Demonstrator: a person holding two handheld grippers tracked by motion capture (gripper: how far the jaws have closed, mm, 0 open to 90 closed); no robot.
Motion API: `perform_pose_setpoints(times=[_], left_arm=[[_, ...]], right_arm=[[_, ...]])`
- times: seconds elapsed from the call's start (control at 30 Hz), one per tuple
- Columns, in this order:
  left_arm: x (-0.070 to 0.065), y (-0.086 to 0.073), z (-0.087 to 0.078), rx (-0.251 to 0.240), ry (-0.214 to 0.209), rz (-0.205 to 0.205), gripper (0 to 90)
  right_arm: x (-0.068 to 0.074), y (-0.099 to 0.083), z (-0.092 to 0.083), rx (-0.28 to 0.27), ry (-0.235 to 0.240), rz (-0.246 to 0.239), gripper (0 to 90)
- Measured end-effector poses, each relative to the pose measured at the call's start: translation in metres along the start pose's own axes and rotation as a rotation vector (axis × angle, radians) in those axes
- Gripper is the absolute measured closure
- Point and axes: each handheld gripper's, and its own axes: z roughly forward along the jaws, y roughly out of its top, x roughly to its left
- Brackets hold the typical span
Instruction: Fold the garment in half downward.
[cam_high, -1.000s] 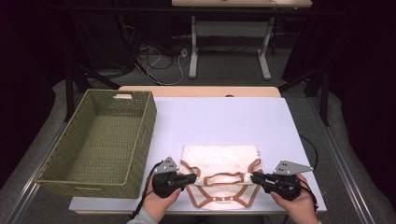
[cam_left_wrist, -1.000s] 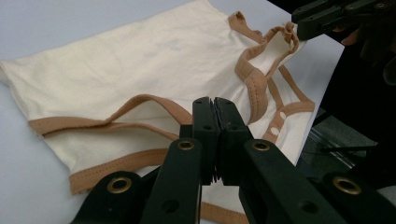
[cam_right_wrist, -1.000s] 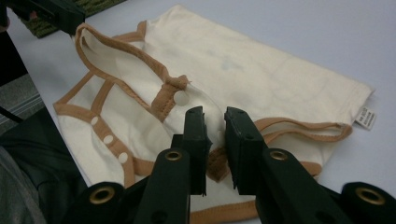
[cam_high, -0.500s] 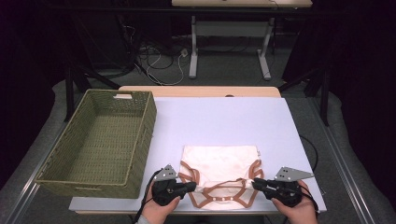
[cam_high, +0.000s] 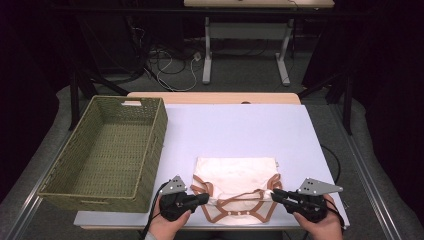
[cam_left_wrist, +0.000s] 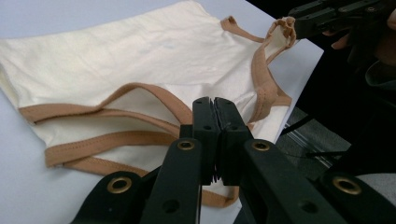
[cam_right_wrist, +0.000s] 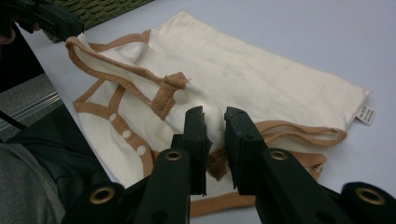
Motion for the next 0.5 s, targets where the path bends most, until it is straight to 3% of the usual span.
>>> perform_pose_setpoints(times=[0.37, 0.47, 0.5], left_arm=[[0.002, -0.015, 0.009, 0.056, -0.003, -0.02, 87.4], [0.003, -0.016, 0.011, 0.06, -0.012, -0.031, 83.8], [0.002, -0.016, 0.011, 0.053, -0.016, -0.032, 81.2]], right_arm=[[0.003, -0.019, 0.008, 0.081, 0.023, 0.018, 78.0], [0.005, -0.021, 0.011, 0.099, 0.039, 0.024, 73.8], [0.005, -0.021, 0.012, 0.082, 0.045, 0.016, 71.8]])
